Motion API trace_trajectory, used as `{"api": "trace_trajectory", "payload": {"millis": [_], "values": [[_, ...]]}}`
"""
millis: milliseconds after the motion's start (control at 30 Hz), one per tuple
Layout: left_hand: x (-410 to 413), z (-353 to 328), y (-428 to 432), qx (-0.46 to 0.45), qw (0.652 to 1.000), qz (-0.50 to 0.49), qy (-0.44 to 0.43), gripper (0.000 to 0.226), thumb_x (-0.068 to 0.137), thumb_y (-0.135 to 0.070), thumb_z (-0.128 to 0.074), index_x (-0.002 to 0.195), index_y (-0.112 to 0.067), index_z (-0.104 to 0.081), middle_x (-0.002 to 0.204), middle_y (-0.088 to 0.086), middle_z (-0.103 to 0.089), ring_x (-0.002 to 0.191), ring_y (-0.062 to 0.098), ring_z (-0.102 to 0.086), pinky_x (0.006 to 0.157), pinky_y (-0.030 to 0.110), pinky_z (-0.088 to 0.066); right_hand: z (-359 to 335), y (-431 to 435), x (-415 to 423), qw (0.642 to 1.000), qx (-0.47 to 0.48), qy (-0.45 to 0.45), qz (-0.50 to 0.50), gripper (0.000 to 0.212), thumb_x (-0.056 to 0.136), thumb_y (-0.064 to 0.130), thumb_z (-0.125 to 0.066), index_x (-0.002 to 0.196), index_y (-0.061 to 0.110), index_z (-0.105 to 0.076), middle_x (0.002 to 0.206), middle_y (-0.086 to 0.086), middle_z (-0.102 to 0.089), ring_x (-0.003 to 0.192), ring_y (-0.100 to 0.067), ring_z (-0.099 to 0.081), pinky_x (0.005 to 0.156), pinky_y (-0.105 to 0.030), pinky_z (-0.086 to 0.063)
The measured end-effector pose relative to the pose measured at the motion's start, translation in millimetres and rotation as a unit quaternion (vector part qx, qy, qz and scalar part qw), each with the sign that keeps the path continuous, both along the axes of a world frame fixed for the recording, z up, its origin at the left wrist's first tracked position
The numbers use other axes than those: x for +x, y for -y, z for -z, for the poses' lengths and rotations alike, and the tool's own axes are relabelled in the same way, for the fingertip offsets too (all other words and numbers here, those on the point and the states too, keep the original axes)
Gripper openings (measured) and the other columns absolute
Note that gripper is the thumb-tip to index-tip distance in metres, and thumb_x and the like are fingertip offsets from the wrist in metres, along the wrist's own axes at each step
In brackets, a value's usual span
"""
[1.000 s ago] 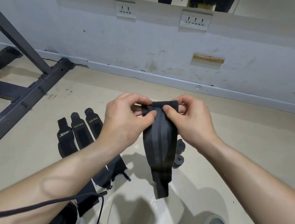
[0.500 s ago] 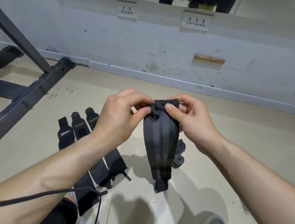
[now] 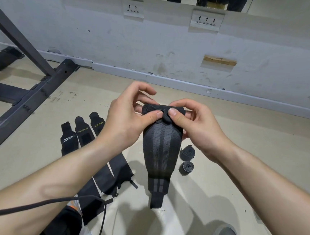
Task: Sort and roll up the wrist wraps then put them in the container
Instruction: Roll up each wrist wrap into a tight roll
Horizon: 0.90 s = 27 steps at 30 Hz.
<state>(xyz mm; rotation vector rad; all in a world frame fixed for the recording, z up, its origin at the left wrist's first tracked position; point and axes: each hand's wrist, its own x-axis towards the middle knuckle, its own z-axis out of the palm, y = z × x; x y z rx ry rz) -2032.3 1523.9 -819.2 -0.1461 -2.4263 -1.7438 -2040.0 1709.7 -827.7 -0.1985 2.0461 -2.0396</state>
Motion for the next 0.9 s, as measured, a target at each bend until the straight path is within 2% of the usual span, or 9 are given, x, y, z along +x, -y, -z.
{"api": "trace_trajectory", "payload": {"millis": [133, 233, 300, 400, 467, 533, 600, 767, 900], "values": [[-1.1, 0.1, 1.2, 0.028, 0.999, 0.003, 0.020, 0.041, 0.078, -0.006, -0.086, 0.099, -0.031, -0.061, 0.086, -0.004, -0.073, 0.069, 0.013, -0.064, 0.072, 0.031, -0.056, -0.6, 1.6, 0.8, 1.000, -0.008, -0.027, -0.011, 0.036, 0.069, 0.025, -0.081, 0.103, 0.015, -0.071, 0.087, -0.001, -0.076, 0.077, -0.011, -0.071, 0.065, -0.022, -0.054], [0.1, -3.0, 1.6, 0.041, 0.998, 0.014, 0.043, 0.037, 0.076, -0.005, -0.087, 0.096, -0.026, -0.066, 0.081, -0.007, -0.072, 0.072, 0.018, -0.065, 0.073, 0.032, -0.057, 1.5, 0.4, -0.6, 0.999, 0.009, -0.048, 0.002, 0.022, 0.080, 0.022, -0.080, 0.100, 0.015, -0.072, 0.084, -0.006, -0.073, 0.076, -0.019, -0.067, 0.066, -0.036, -0.051], [0.2, -3.2, 2.7, 0.084, 0.994, 0.023, 0.072, 0.032, 0.076, -0.002, -0.086, 0.095, -0.021, -0.068, 0.081, -0.006, -0.072, 0.074, 0.018, -0.069, 0.075, 0.031, -0.059, 2.1, -1.0, -2.4, 0.999, 0.009, -0.054, 0.003, 0.011, 0.090, 0.013, -0.076, 0.100, 0.015, -0.072, 0.083, -0.010, -0.071, 0.075, -0.025, -0.062, 0.066, -0.042, -0.045], [-0.1, -4.1, 1.4, 0.176, 0.976, 0.033, 0.122, 0.022, 0.077, -0.011, -0.082, 0.094, -0.017, -0.070, 0.079, -0.004, -0.071, 0.071, 0.013, -0.070, 0.071, 0.026, -0.058, -1.7, -1.1, -3.4, 0.998, 0.000, -0.065, -0.008, 0.011, 0.087, 0.017, -0.073, 0.098, 0.017, -0.071, 0.083, -0.011, -0.070, 0.074, -0.023, -0.060, 0.065, -0.037, -0.044], [1.8, -5.4, -2.5, 0.214, 0.961, 0.059, 0.165, 0.020, 0.085, -0.021, -0.072, 0.102, -0.013, -0.066, 0.070, -0.008, -0.069, 0.063, 0.007, -0.065, 0.064, 0.024, -0.054, -3.5, -1.3, -3.8, 0.998, -0.006, -0.068, -0.010, 0.010, 0.089, 0.012, -0.074, 0.097, 0.018, -0.069, 0.082, -0.010, -0.069, 0.071, -0.023, -0.058, 0.060, -0.033, -0.044], [4.3, -2.0, -5.3, 0.159, 0.971, 0.067, 0.166, 0.012, 0.099, -0.025, -0.060, 0.106, -0.016, -0.061, 0.062, -0.013, -0.063, 0.057, 0.004, -0.056, 0.063, 0.029, -0.051, -3.3, -1.5, -3.4, 0.997, -0.003, -0.070, -0.011, 0.013, 0.094, 0.004, -0.070, 0.099, 0.016, -0.068, 0.081, -0.010, -0.068, 0.068, -0.020, -0.058, 0.056, -0.029, -0.045], [6.7, 2.1, -6.5, 0.112, 0.984, 0.058, 0.123, 0.005, 0.103, -0.027, -0.057, 0.103, -0.023, -0.061, 0.067, -0.014, -0.063, 0.063, 0.006, -0.056, 0.069, 0.035, -0.048, -3.3, -1.4, -3.3, 0.997, 0.005, -0.071, -0.014, 0.014, 0.096, 0.003, -0.068, 0.100, 0.016, -0.068, 0.083, -0.008, -0.068, 0.069, -0.017, -0.060, 0.055, -0.027, -0.047], [5.7, 2.2, -5.0, 0.135, 0.984, 0.070, 0.095, 0.012, 0.102, -0.013, -0.061, 0.103, -0.023, -0.066, 0.078, -0.008, -0.069, 0.071, 0.009, -0.063, 0.067, 0.025, -0.050, -6.9, -4.5, -5.4, 0.997, 0.015, -0.068, -0.024, 0.017, 0.095, 0.002, -0.068, 0.098, 0.019, -0.068, 0.084, -0.001, -0.067, 0.070, -0.011, -0.060, 0.057, -0.023, -0.048], [4.3, -3.7, -3.5, 0.228, 0.954, 0.090, 0.174, 0.013, 0.096, -0.002, -0.064, 0.097, -0.015, -0.066, 0.084, 0.009, -0.073, 0.074, 0.021, -0.068, 0.068, 0.028, -0.056, -6.9, -7.9, -7.0, 0.997, 0.015, -0.069, -0.043, 0.021, 0.093, -0.003, -0.069, 0.095, 0.018, -0.068, 0.089, -0.007, -0.065, 0.077, -0.014, -0.060, 0.061, -0.025, -0.049]]}}
